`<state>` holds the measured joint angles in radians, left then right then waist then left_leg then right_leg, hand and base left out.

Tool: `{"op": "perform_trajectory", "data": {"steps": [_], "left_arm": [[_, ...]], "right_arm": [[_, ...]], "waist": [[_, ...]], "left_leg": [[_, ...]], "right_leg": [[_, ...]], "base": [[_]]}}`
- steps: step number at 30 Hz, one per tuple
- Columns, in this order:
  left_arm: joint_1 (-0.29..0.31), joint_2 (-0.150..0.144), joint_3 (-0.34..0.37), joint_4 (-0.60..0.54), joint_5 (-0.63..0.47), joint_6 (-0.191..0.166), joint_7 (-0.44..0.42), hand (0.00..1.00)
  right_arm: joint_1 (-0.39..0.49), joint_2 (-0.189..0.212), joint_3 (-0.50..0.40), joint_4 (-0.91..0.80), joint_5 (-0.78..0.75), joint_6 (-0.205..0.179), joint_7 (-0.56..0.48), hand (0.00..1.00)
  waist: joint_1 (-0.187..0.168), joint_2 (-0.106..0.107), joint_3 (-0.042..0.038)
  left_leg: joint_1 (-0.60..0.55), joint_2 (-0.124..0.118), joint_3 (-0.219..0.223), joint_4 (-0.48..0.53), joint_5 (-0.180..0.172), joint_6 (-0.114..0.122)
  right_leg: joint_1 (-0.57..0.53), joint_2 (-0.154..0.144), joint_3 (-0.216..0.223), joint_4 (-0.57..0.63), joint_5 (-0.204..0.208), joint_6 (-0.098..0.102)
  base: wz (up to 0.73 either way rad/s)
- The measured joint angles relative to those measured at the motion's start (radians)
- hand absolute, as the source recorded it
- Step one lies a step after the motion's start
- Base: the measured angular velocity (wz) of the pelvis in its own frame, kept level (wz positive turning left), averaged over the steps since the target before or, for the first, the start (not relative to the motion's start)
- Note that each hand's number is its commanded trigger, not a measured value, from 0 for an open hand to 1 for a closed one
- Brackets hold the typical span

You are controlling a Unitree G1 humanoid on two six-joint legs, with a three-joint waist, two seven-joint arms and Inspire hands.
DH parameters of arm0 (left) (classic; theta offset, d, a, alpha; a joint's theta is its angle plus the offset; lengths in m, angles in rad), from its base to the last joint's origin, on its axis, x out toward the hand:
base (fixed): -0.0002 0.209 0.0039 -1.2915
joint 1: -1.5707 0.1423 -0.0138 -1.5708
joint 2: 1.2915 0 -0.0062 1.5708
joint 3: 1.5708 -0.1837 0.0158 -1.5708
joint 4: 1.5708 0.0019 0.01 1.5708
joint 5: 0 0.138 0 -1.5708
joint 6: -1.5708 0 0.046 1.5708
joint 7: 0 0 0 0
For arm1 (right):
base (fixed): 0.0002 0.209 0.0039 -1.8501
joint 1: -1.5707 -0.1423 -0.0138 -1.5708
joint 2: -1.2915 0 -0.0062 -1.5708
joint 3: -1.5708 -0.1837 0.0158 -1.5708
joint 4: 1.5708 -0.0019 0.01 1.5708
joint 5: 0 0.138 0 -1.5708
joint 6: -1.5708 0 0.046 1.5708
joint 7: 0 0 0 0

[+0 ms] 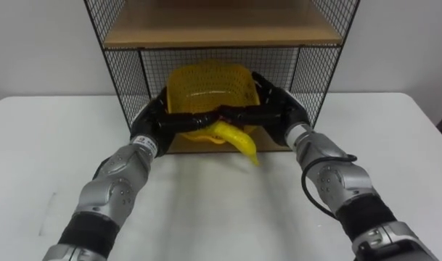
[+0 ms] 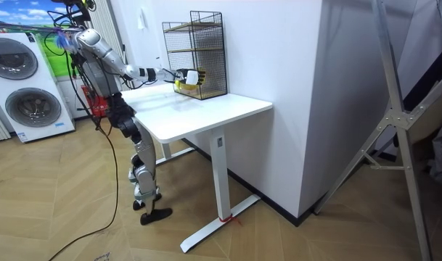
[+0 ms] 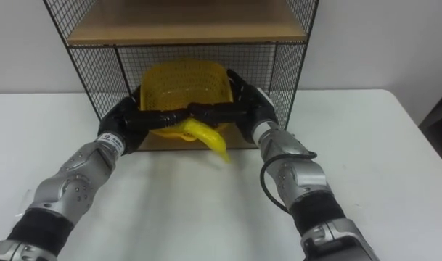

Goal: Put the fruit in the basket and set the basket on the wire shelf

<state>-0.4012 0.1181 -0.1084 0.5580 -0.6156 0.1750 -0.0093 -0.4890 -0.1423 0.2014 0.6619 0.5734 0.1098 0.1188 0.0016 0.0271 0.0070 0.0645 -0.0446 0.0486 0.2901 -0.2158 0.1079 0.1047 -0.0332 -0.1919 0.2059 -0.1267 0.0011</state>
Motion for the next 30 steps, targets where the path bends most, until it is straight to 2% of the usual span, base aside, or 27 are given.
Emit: {"op": "perform_trajectory", "data": {"steps": [16,20,30], "left_arm": [[-0.001,0.029,0.015,0.000,-0.029,0.012,-0.004,0.00],[-0.001,0.030,0.015,0.000,-0.061,0.012,-0.004,0.00],[-0.001,0.030,0.016,0.000,-0.062,0.012,-0.004,0.00]], "right_arm": [[0.000,-0.014,-0.027,0.039,0.002,0.014,0.036,0.00],[0.000,-0.014,-0.027,0.040,0.002,0.014,0.036,0.00],[0.000,-0.014,-0.028,0.040,0.010,0.014,0.032,0.00]], "waist": [[-0.002,-0.001,0.0007],[0.000,-0.001,0.0010],[0.001,-0.001,0.0011]], "left_leg": [[-0.002,0.000,0.000,-0.003,0.000,0.000],[-0.002,0.000,0.000,-0.003,0.000,0.000],[-0.002,-0.001,-0.003,-0.003,0.000,0.000]], "right_leg": [[-0.003,0.002,0.003,0.000,0.000,0.000],[-0.002,0.002,0.003,0.000,0.000,0.000],[-0.003,0.002,0.000,0.000,0.000,0.000]], "base": [[0.00],[0.00],[0.00]]}}
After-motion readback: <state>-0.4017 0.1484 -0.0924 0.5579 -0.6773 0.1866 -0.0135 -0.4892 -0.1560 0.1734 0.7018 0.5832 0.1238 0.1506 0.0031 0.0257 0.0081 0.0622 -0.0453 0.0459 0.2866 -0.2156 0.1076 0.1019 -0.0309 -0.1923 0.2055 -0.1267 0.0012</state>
